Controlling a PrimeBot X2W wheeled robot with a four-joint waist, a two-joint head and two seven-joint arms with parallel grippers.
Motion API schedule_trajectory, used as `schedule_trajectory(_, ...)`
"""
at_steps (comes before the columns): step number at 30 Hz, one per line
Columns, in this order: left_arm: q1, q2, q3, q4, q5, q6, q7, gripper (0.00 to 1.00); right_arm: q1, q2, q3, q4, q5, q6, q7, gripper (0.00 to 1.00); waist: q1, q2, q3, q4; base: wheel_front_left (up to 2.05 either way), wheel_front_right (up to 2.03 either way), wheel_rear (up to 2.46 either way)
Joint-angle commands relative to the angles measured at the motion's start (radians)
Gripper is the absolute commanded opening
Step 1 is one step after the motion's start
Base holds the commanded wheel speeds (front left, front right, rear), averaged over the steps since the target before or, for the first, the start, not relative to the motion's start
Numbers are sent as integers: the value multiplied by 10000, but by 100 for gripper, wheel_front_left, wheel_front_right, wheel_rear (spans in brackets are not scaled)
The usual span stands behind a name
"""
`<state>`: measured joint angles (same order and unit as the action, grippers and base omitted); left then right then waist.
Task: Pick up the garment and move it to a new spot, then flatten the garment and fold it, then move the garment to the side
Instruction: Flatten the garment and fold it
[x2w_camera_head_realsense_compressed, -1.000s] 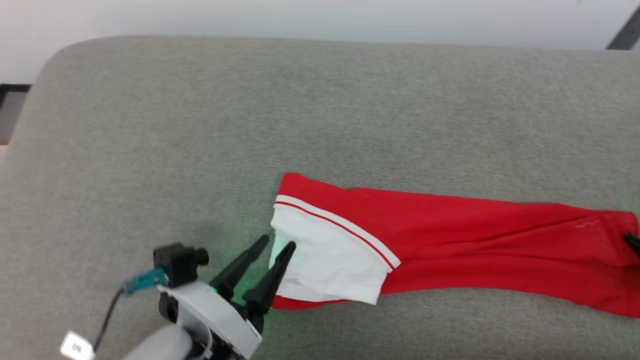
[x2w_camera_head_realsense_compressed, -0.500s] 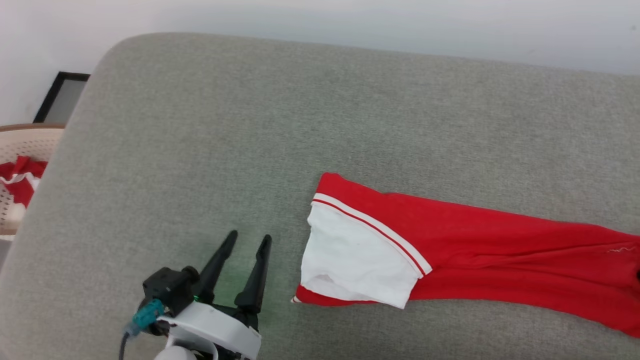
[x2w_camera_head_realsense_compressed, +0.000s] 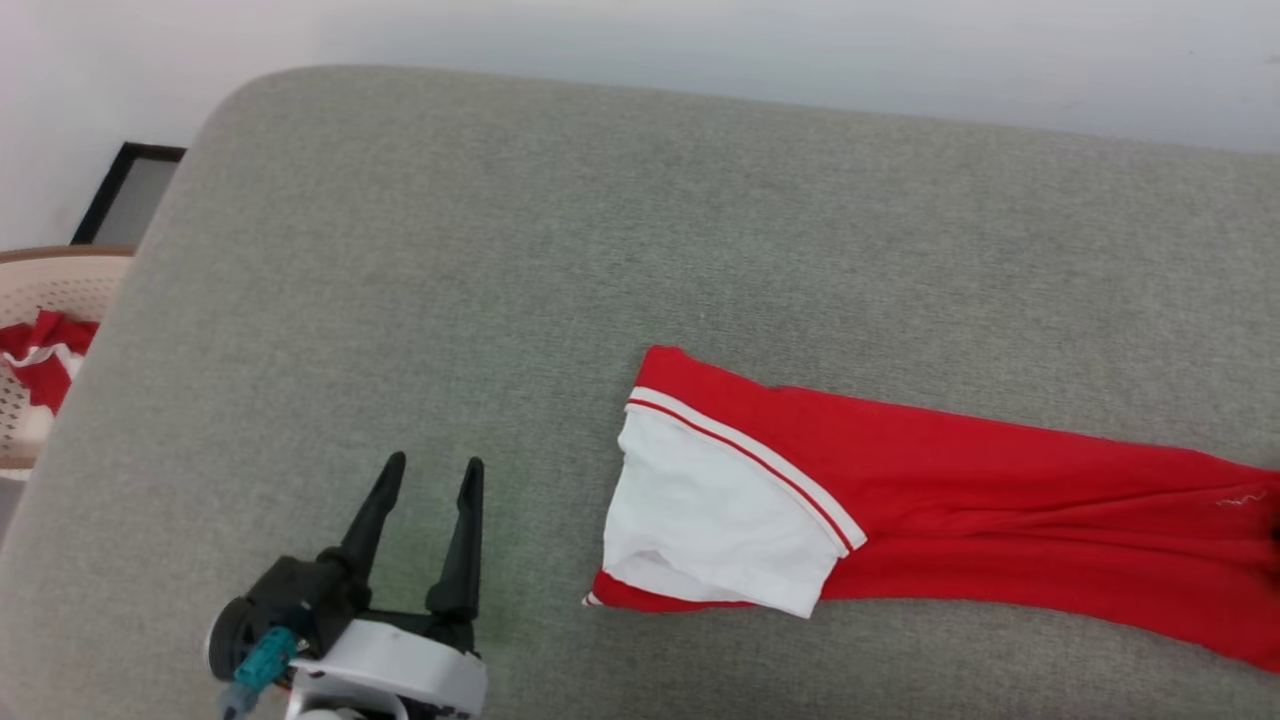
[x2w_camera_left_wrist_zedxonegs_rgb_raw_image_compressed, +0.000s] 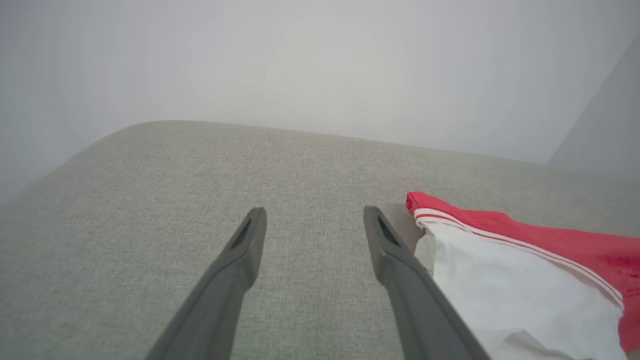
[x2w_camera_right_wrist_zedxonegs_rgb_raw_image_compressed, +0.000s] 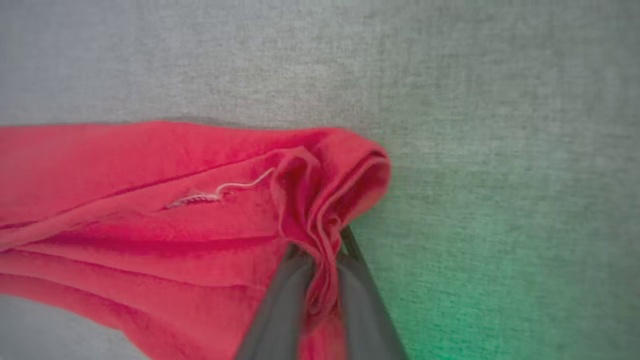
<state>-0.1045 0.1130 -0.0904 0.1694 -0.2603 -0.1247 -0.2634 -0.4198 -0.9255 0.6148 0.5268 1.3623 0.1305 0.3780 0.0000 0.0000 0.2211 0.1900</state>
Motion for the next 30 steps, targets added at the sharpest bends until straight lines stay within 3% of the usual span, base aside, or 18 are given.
schedule_trajectory(1, 110, -5, 106, -81, 170, -62, -9, 100, 8, 250, 5, 39, -58, -2, -48, 0, 0, 0, 27, -159, 0, 0, 0)
schedule_trajectory(8, 262, 58, 338, -379, 552, -61, -10, 100, -473, -287, -809, 531, -275, -8, -696, 0, 0, 0, 186, -759, 0, 0, 0)
schedule_trajectory(14, 244, 136, 375, -413, 569, -63, -8, 100, -858, -1102, -1427, 1936, -690, -6, -1281, 0, 0, 0, 394, -1119, 0, 0, 0)
schedule_trajectory(18, 166, 217, 277, -368, 540, -59, -10, 100, -1079, -1303, -1561, 2409, -955, -6, -1538, 0, 0, 0, 386, -1197, 0, 0, 0)
schedule_trajectory(24, 289, 192, 256, -323, 489, -58, -10, 100, -788, -1307, -1166, 1094, -1050, -6, -1329, 0, 0, 0, 131, -1232, 0, 0, 0)
schedule_trajectory(30, 396, 77, 189, -303, 379, -59, -10, 100, -373, -1381, -687, -1625, -1174, -5, -1048, 0, 0, 0, -51, -1102, 0, 0, 0)
